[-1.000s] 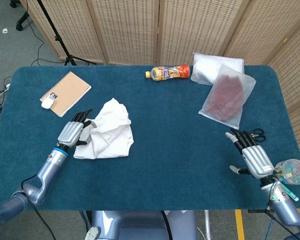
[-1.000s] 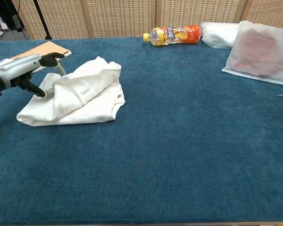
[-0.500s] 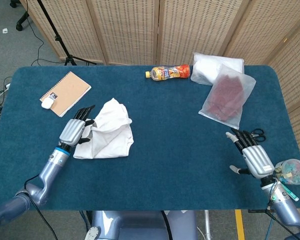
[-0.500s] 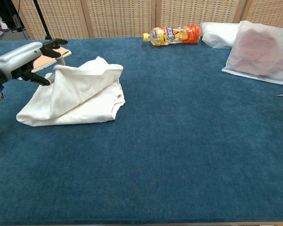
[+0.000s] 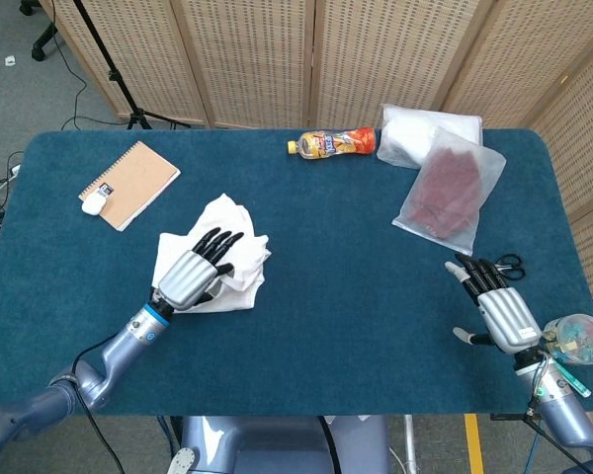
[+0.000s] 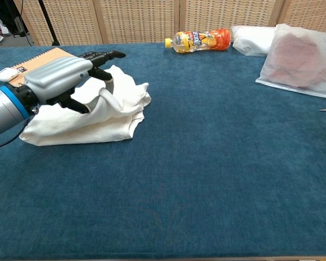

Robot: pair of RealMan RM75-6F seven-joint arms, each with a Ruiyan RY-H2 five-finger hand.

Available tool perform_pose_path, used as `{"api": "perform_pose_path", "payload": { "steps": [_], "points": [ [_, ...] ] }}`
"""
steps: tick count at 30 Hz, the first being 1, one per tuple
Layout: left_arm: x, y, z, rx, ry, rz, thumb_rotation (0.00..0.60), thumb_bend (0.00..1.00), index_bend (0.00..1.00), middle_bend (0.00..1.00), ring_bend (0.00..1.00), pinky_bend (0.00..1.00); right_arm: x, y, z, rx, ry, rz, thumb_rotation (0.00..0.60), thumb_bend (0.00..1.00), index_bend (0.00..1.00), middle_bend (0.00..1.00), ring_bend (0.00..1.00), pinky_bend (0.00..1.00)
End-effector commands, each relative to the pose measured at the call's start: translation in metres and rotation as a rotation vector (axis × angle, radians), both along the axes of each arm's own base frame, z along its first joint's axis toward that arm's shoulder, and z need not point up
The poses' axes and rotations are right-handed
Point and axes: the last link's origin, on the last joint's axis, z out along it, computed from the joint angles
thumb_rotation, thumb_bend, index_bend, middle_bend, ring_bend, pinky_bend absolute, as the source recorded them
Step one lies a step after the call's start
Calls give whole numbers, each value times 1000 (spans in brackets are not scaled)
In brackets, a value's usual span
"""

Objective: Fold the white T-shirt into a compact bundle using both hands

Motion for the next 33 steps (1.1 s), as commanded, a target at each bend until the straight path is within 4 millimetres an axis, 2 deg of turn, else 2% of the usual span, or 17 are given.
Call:
{"api": "perform_pose_path", "payload": {
  "steps": [1,2,3,5,9,14,17,23,26,29,33],
  "points": [
    [7,-4,-4,-8,-43,-21,600,283,282,0,0,0,0,0,1,-1,-1,0,600,39,0,0,0,0],
    [9,-4,-4,0,-67,-25,600,231,140,0,0,0,0,0,1,-3,-1,0,600,40,0,0,0,0],
    [12,-4,-4,9,-95,-27,600,187,53,0,0,0,0,0,1,-4,-1,0,600,39,0,0,0,0],
    [20,-5,-2,25,-180,-35,600,130,0,0,0,0,0,0,2,-4,-2,-1,600,39,0,0,0,0],
    [34,-5,0,41,-307,-54,600,19,0,0,0,0,0,0,1,-2,1,-1,600,41,0,0,0,0],
    [41,-2,3,43,-349,-28,600,1,0,0,0,0,0,0,1,0,3,1,600,39,0,0,0,0],
    [35,1,5,44,-331,8,600,0,0,0,0,0,0,1,2,-4,1,0,600,40,0,0,0,0],
    [6,3,7,30,-252,99,600,1,0,0,0,0,1,1,3,-7,-4,0,600,40,0,0,0,0],
    [-3,5,5,21,-247,138,600,1,0,0,0,0,0,0,4,-8,-5,-3,600,40,0,0,0,0],
    [-3,7,-1,13,-245,156,600,2,0,0,0,0,0,0,4,-9,-5,-4,600,40,0,0,0,0],
    [8,11,-13,1,-246,160,600,4,0,0,0,0,-1,-1,4,-10,-6,-6,600,41,0,0,0,0]
  ]
}}
